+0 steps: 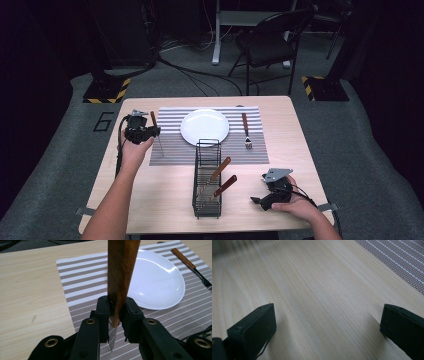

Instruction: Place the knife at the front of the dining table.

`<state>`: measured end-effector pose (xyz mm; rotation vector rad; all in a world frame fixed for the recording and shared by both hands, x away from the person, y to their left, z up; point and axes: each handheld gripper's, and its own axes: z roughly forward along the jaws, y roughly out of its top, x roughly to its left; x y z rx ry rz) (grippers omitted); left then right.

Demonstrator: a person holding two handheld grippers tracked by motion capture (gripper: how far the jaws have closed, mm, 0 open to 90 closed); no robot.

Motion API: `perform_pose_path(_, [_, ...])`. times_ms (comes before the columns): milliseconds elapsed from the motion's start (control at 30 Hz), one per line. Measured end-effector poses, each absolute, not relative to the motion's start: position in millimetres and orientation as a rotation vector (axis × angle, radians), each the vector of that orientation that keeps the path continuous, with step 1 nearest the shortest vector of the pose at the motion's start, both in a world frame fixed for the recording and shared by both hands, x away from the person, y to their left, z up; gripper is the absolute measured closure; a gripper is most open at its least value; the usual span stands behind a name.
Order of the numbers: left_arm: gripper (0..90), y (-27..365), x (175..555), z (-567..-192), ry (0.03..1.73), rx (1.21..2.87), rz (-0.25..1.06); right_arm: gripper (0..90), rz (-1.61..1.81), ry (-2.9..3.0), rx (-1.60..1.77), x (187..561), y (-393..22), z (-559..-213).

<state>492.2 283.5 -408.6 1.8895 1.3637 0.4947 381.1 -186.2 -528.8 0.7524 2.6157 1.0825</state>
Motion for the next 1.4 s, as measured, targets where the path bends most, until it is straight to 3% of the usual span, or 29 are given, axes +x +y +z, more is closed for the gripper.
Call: perform_pose_path(1400, [76.1,286.4,547.1,-457.2,1.499,1.625,0.442,0.0,1.084,2.617,0.746,381.5,-186.4,-528.7])
